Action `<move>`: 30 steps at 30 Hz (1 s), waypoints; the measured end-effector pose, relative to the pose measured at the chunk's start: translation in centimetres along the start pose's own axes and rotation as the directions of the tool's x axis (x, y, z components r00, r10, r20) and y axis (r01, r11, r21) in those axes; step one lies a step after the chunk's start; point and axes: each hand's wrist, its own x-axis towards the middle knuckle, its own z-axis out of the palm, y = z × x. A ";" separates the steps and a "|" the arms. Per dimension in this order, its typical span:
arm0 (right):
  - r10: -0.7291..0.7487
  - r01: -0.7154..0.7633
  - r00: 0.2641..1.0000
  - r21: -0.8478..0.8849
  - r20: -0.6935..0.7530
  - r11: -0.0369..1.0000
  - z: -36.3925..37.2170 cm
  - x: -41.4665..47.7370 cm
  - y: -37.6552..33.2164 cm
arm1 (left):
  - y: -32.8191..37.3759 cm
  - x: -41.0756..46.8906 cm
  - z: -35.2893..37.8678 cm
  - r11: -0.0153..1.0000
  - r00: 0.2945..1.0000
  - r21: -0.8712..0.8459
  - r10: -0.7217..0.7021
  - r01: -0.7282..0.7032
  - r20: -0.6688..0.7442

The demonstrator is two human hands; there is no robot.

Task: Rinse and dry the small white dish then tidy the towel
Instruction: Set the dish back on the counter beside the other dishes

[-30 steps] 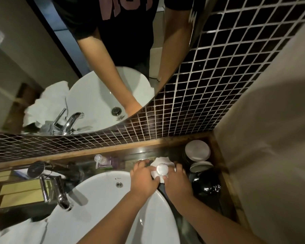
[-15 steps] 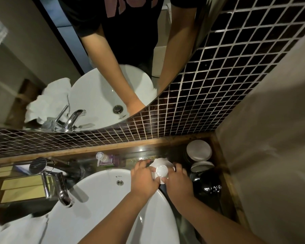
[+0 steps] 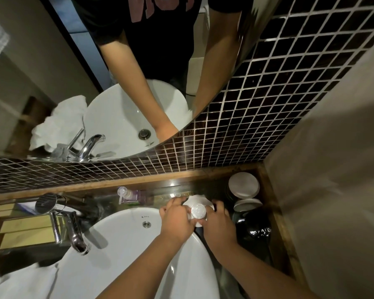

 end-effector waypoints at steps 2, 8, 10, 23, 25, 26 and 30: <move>-0.003 0.003 1.000 -0.008 -0.012 1.000 0.2 0.0 0.0 | -0.1 0.1 0.1 1.000 1.000 -0.006 -0.008 0.008 0.002; -0.031 0.030 0.999 -0.014 -0.019 0.999 0.3 -0.1 0.2 | -0.4 0.3 0.0 0.999 0.999 -0.033 -0.028 0.028 0.023; -0.042 0.041 0.999 -0.033 -0.008 0.999 0.2 0.0 0.4 | -0.6 0.0 -0.2 1.000 0.999 -0.017 -0.018 0.019 0.044; -0.081 0.081 0.996 -0.014 0.022 0.997 -0.9 -0.3 0.6 | -0.7 -0.5 -1.2 0.991 0.996 0.135 -0.011 -0.001 0.089; -0.092 0.093 0.995 -0.026 0.028 0.995 -1.1 -0.1 0.7 | -0.7 -0.5 -1.5 0.987 0.995 0.161 -0.019 0.003 0.097; -0.097 0.098 0.995 -0.036 0.032 0.995 -1.1 0.0 0.7 | -0.7 -0.5 -1.5 0.984 0.995 0.176 -0.010 -0.009 0.103; -0.075 0.076 0.997 -0.048 0.036 0.996 -0.8 0.2 0.8 | -0.8 -0.3 -1.4 0.977 0.994 0.208 0.033 -0.054 0.100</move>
